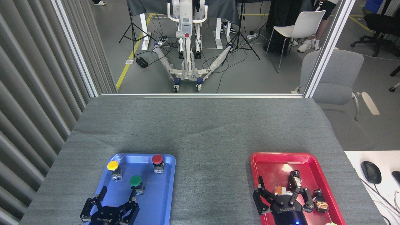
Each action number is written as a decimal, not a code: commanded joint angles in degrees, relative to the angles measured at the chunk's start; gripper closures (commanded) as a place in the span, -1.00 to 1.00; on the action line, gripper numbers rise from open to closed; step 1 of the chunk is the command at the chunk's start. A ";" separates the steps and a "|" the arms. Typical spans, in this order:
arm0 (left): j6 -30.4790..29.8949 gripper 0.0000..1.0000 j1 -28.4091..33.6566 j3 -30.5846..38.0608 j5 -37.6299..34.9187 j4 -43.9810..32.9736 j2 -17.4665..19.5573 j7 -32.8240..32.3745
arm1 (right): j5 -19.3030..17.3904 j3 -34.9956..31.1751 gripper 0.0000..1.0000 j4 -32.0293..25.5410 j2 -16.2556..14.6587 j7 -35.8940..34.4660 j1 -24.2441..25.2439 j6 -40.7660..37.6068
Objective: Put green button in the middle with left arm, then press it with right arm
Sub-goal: 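Move the left gripper forward and close it on the green button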
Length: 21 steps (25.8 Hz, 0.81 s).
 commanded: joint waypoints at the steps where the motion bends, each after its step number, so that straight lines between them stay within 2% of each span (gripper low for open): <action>1: 0.24 -0.98 -0.01 -0.72 -0.02 0.98 -0.02 0.44 | 0.03 -0.14 -0.98 0.00 0.00 0.02 0.06 -0.40; 9: 2.52 -0.98 -1.94 -2.22 -0.28 6.51 -1.25 0.53 | 2.22 -0.31 -0.98 0.00 0.26 -0.95 0.15 -1.36; 21: 2.43 -0.98 -8.09 -5.20 -0.72 16.09 -4.85 0.62 | 2.22 -1.28 -0.98 0.00 0.79 -0.95 0.24 -2.68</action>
